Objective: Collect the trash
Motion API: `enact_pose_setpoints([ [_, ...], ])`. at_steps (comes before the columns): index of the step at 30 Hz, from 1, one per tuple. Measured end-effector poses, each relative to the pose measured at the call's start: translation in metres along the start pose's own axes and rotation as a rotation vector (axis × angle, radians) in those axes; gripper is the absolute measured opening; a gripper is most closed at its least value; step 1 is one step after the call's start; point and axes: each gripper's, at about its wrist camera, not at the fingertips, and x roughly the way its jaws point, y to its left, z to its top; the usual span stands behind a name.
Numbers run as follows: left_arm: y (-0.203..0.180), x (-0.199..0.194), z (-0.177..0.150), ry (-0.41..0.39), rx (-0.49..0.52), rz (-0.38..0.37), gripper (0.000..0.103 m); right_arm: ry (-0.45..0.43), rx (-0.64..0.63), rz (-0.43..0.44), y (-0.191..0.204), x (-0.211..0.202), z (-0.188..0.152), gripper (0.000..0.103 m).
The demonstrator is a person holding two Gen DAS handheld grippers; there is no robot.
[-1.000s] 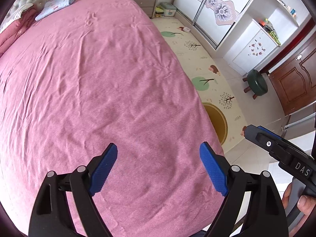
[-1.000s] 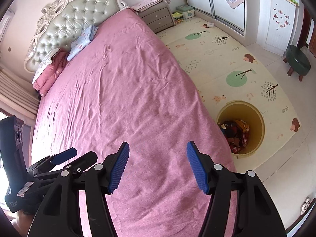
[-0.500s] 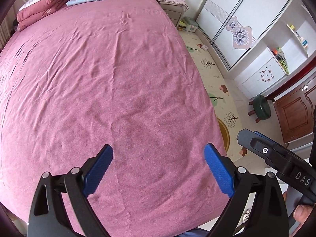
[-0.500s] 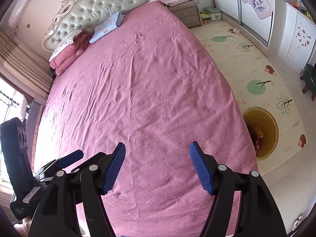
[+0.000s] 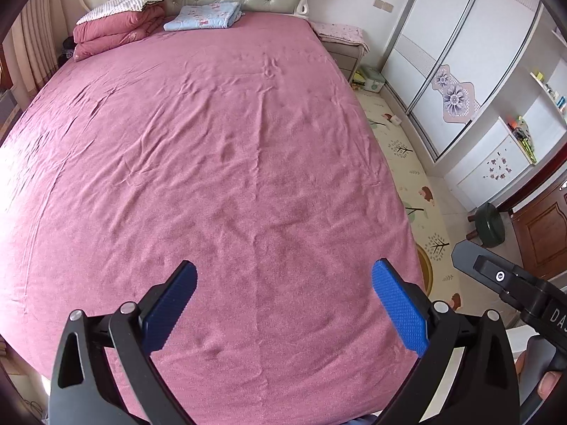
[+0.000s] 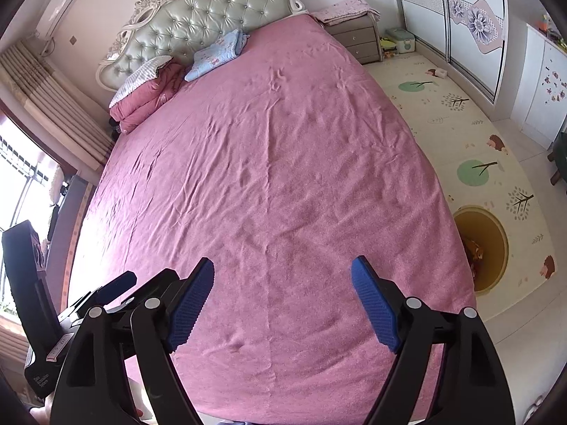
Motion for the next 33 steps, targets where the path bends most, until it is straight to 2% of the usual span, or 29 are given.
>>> enact_pose_setpoints([
  [4,0.004,-0.012,-0.001,-0.032,0.007,0.052,0.099,-0.001,-0.001,0.022,0.010,-0.002,-0.003,0.080],
  [9,0.012,-0.023,0.000,-0.058,-0.015,0.060,0.099,-0.003,-0.015,0.037,0.021,-0.005,-0.009,0.081],
  [14,0.017,-0.031,-0.001,-0.078,-0.025,0.076,0.099,-0.020,-0.033,0.049,0.029,-0.012,-0.015,0.087],
  [19,0.023,-0.032,-0.003,-0.061,-0.044,0.095,0.099,-0.046,-0.038,0.047,0.032,-0.018,-0.016,0.089],
  [33,0.034,-0.037,-0.009,-0.053,-0.084,0.100,0.099,-0.034,-0.024,0.040,0.030,-0.022,-0.023,0.089],
])
